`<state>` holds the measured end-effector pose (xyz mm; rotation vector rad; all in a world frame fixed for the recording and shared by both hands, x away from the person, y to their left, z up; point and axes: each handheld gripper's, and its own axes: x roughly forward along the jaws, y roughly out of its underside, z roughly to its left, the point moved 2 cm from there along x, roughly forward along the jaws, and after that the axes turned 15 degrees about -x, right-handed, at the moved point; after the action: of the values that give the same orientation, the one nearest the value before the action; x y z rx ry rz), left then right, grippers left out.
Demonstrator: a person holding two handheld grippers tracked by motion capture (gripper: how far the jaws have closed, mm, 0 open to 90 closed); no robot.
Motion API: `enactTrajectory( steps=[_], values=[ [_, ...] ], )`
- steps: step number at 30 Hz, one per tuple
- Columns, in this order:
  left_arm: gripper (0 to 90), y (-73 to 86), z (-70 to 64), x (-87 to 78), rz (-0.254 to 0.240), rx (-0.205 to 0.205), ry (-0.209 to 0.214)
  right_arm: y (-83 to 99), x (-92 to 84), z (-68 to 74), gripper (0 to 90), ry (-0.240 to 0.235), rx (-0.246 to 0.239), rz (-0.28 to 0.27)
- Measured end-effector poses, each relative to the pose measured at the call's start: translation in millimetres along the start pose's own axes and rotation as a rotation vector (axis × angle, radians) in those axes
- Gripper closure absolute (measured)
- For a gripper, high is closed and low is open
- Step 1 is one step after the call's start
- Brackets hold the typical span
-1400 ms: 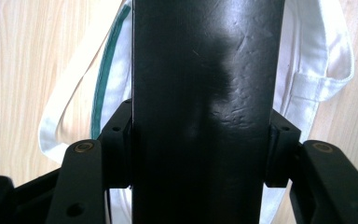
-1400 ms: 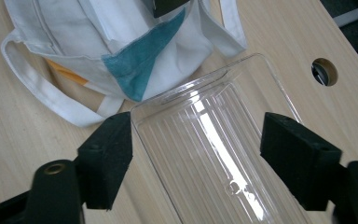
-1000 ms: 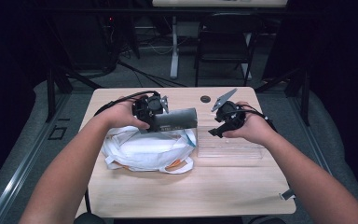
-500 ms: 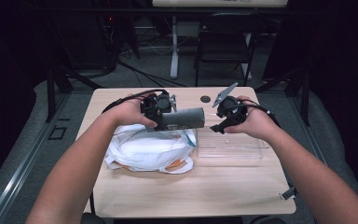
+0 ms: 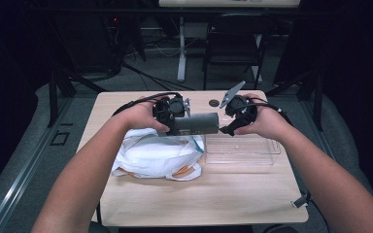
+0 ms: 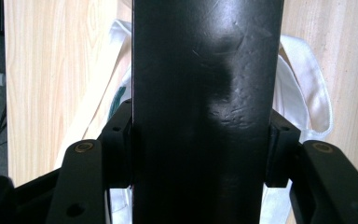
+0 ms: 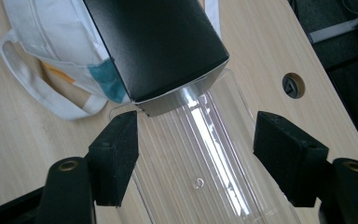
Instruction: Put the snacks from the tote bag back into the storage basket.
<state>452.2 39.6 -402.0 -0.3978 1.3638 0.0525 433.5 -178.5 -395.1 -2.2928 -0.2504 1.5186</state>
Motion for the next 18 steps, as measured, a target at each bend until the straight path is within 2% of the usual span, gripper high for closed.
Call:
enactTrajectory(
  steps=[17,18],
  values=[
    [42.5,-12.9,-3.7,5.1,0.000,0.010,0.001,-11.1,-0.4,-1.2,27.0,-0.009,-0.070,0.016],
    [42.5,-14.4,-4.0,5.8,-0.015,0.014,-0.001,-12.2,1.7,-0.6,26.8,-0.013,-0.073,0.016]
  ],
)
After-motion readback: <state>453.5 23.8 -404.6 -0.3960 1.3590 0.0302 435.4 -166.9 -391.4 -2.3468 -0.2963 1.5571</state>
